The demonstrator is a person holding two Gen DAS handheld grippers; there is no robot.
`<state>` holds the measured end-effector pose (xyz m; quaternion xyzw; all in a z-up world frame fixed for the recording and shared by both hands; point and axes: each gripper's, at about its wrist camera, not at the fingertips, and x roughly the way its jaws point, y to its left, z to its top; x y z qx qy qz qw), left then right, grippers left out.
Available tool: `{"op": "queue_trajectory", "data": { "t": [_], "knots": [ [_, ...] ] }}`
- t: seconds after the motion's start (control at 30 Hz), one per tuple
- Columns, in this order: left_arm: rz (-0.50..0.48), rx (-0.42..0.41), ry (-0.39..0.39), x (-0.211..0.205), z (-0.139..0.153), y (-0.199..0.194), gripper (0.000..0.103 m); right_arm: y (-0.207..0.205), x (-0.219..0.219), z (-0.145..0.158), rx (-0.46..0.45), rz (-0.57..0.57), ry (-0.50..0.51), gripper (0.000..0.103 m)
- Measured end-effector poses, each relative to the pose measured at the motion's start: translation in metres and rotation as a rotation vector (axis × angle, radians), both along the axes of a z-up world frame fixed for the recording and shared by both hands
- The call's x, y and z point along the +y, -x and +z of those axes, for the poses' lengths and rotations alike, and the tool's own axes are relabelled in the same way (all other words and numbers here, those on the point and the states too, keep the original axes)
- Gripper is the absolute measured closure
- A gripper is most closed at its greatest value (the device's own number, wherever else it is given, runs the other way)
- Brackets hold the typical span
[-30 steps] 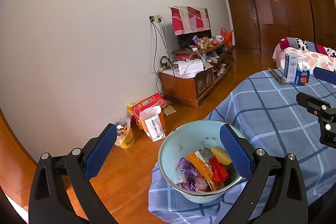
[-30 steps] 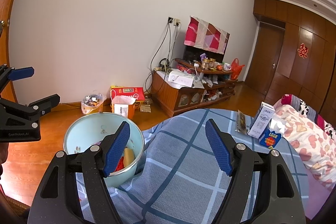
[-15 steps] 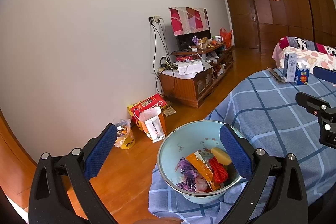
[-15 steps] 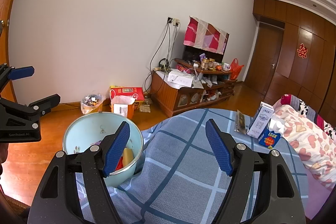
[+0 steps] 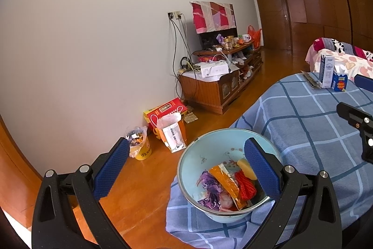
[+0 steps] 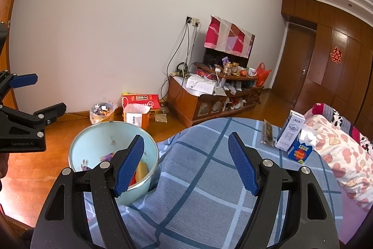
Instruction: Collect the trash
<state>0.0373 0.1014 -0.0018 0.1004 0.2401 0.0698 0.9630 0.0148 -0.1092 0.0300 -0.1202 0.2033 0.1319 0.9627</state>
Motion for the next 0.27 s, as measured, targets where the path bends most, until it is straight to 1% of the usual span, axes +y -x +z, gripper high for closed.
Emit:
{"op": "queue_trajectory", "data": {
  "t": [0.07,0.1,0.13,0.2,0.27],
  "knots": [
    [-0.001,0.001,-0.003,-0.001,0.0,0.0,0.006,-0.003,-0.008,-0.001,0.004,-0.017,0.0,0.027],
    [0.0,-0.003,-0.003,-0.001,0.0,0.0,0.006,-0.006,-0.013,-0.002,0.006,-0.029,0.0,0.023],
    [-0.002,-0.006,-0.006,-0.002,0.0,0.001,0.006,-0.01,-0.023,-0.004,0.014,-0.05,-0.001,0.021],
    [-0.013,-0.009,-0.011,-0.003,0.0,0.001,0.006,-0.022,-0.046,-0.01,0.046,-0.091,-0.018,0.021],
    [-0.008,-0.013,-0.011,-0.004,-0.002,0.001,0.006,-0.038,-0.081,-0.018,0.093,-0.164,-0.05,0.021]
  ]
}}
